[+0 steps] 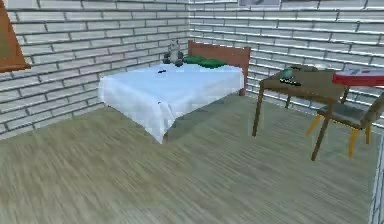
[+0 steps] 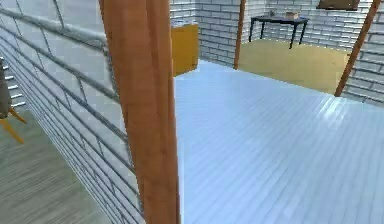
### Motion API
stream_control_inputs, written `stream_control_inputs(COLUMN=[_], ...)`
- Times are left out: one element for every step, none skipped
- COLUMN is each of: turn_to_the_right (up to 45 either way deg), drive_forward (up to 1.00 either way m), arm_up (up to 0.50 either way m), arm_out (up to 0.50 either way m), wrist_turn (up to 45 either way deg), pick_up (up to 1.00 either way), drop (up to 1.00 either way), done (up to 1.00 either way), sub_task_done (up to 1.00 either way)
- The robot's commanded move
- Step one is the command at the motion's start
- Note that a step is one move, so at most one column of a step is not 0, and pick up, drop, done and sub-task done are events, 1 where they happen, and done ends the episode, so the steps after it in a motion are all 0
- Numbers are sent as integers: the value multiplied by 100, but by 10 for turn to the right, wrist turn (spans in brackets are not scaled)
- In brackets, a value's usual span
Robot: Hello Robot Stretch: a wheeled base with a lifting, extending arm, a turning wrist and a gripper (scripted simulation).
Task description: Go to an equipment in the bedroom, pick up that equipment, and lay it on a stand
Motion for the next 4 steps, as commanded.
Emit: stream_control_inputs(turn_to_the_right=[360,0,0,-450], drive_forward=[0,100,80,0], arm_up=[0,0,0,0], arm_out=[0,0,0,0], wrist_turn=[0,0,0,0], pick_up=[0,0,0,0], drop=[0,0,0,0], done=[0,0,0,0], sub_task_done=[0,0,0,0])
